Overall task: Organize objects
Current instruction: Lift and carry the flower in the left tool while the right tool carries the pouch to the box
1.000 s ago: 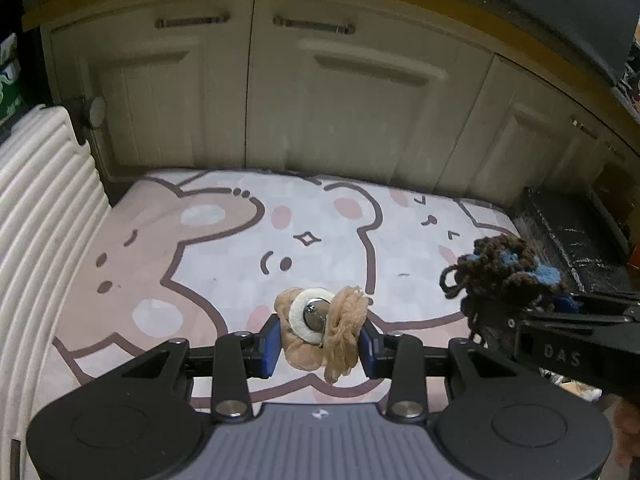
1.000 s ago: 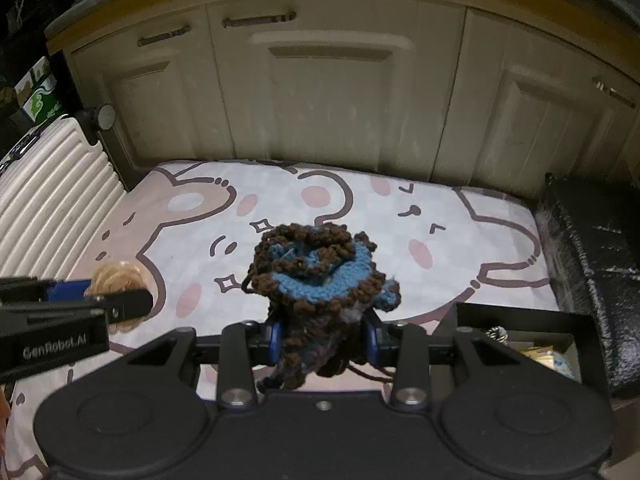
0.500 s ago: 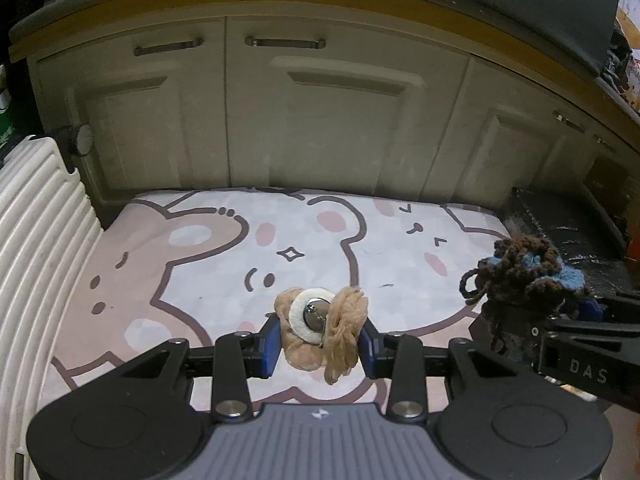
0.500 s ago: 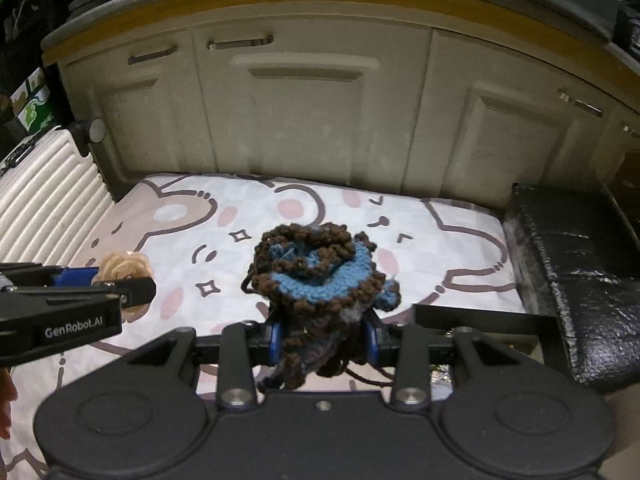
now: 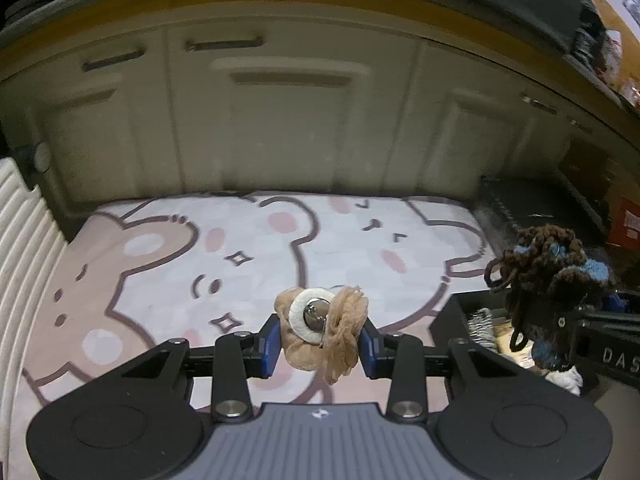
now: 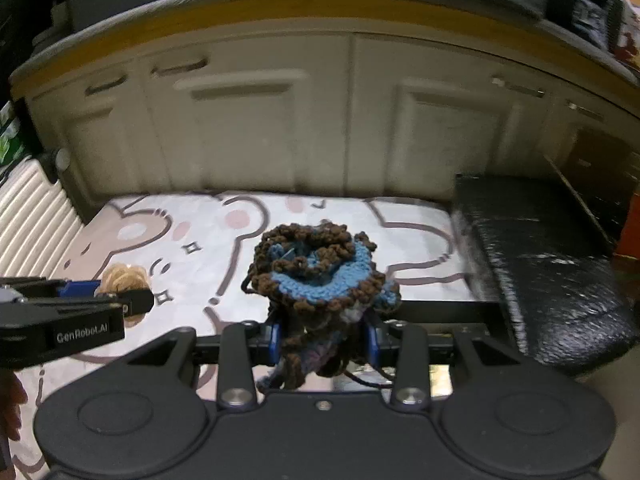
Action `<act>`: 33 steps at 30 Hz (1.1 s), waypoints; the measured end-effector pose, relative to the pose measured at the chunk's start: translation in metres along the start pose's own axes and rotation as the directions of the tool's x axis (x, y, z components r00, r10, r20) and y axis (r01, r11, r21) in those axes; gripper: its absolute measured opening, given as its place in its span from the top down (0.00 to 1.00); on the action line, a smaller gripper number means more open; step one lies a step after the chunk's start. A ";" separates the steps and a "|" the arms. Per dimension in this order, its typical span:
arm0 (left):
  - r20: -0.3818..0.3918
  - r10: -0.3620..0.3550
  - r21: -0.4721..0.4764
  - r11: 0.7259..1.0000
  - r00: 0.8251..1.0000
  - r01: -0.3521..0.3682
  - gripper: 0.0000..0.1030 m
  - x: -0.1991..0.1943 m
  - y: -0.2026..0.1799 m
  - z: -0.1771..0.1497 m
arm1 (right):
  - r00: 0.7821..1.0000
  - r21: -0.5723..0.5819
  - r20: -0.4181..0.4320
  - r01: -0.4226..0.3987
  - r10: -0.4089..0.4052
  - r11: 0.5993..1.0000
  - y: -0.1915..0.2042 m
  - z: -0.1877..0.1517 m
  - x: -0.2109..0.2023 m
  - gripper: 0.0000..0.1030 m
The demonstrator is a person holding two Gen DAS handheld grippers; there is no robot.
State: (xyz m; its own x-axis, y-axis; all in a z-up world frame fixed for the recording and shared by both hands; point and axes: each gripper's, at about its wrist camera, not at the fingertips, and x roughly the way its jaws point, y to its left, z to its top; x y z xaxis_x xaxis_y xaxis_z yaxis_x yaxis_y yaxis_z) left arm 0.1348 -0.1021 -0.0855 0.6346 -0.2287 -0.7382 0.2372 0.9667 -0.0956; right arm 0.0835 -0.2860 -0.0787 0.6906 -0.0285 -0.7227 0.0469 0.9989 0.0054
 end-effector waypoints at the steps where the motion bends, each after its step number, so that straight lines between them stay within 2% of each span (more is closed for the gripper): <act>1: 0.007 -0.006 0.008 1.000 1.000 0.006 0.61 0.000 -0.006 0.000 | 1.000 0.012 0.004 0.004 -0.004 1.000 -0.006 0.000 -0.002 0.62; 13: 0.031 -0.101 0.080 0.992 0.994 0.099 0.61 0.004 -0.064 -0.002 | 0.996 0.131 0.028 0.077 -0.081 0.988 -0.074 -0.008 -0.014 0.62; 21: 0.021 -0.167 0.109 0.980 0.986 0.164 0.61 0.022 -0.089 -0.002 | 0.990 0.181 -0.021 0.138 -0.137 0.974 -0.113 -0.023 0.004 0.62; 33: -0.032 -0.297 0.113 0.948 0.954 0.299 0.61 0.062 -0.115 -0.001 | 0.977 0.133 -0.157 0.169 -0.148 0.977 -0.128 -0.038 0.046 0.62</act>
State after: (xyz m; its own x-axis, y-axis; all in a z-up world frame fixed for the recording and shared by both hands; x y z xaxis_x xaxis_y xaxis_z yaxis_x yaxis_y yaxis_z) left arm 0.1456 -0.2276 -0.1209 0.5116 -0.5018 -0.6974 0.4978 0.8347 -0.2355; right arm 0.0817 -0.4142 -0.1393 0.5543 -0.1695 -0.8149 0.2586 0.9657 -0.0250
